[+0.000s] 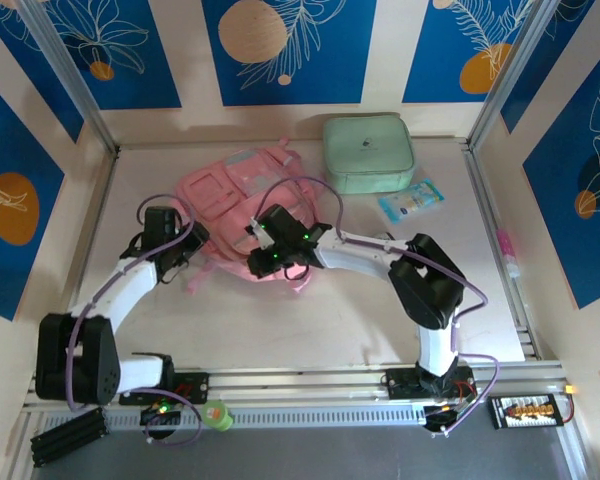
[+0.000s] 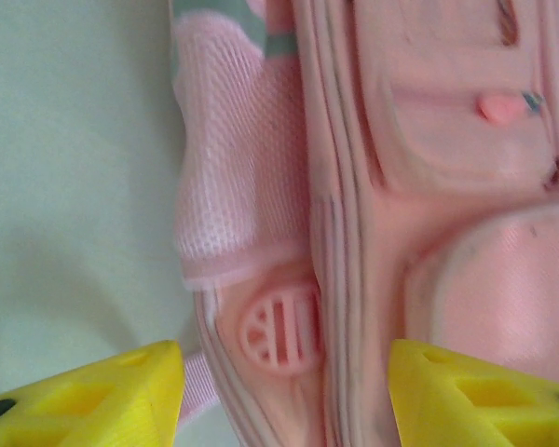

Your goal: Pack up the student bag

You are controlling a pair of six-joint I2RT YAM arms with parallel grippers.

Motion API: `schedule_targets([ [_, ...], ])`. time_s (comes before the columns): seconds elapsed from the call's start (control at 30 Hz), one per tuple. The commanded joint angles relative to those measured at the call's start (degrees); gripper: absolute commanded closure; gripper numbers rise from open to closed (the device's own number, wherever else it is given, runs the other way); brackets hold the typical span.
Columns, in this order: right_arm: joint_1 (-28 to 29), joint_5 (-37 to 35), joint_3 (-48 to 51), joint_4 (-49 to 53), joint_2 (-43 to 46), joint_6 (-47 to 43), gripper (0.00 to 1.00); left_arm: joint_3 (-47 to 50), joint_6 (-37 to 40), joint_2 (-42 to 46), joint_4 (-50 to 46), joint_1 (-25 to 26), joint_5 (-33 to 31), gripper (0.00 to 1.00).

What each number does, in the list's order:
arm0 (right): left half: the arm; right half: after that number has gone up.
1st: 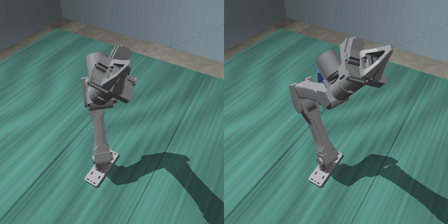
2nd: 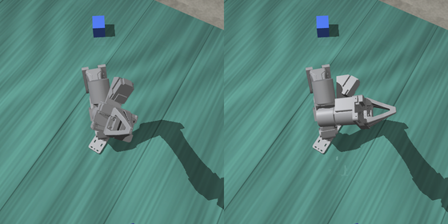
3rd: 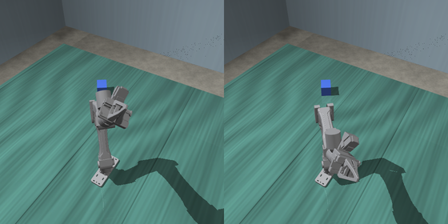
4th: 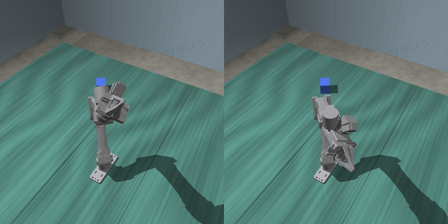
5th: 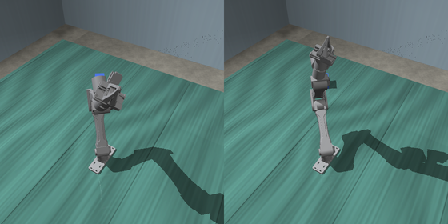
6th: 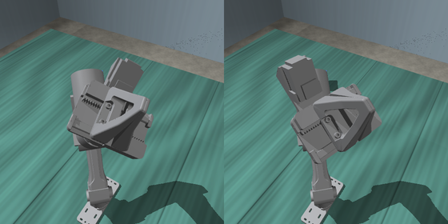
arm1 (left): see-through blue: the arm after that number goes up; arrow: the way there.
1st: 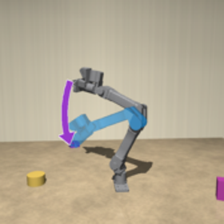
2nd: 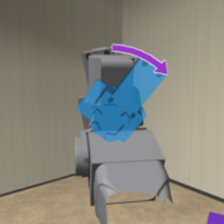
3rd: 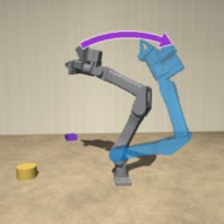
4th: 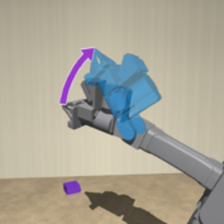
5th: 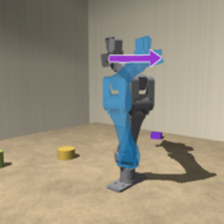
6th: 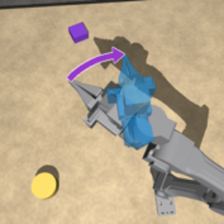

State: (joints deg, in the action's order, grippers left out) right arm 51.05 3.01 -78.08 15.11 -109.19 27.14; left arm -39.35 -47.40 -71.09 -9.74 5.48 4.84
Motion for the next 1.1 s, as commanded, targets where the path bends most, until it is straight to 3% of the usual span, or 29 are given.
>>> schedule_targets([
  [0.0, 0.0, 1.6, -5.8, 0.1, -2.0, 1.7, 1.00, 2.8, 0.4, 3.4, -1.3, -0.2, 5.2, 0.39],
  [0.2, 0.7, 2.4, -7.8, 1.7, -3.8, 3.0, 1.00, 9.4, -8.8, 5.1, 8.7, 2.1, 11.8, 0.39],
  [0.5, 1.8, 2.5, -6.7, 3.8, -2.4, 2.0, 1.00, 10.3, -17.1, -2.6, 21.2, 4.3, 13.8, 0.39],
  [0.67, 2.1, 0.9, -6.2, 5.0, -2.3, 2.2, 1.00, 10.5, -19.2, -6.9, 23.8, 4.9, 13.7, 0.53],
  [0.93, 0.9, -9.0, 0.5, 8.7, 2.0, -2.6, 1.00, 9.9, -17.3, -7.7, 21.8, 4.9, 12.5, 0.88],
  [1.07, -0.6, -13.3, 4.3, 11.2, 5.5, -3.0, 1.00, 8.5, -14.6, -7.3, 18.1, 5.0, 10.7, 0.95],
])
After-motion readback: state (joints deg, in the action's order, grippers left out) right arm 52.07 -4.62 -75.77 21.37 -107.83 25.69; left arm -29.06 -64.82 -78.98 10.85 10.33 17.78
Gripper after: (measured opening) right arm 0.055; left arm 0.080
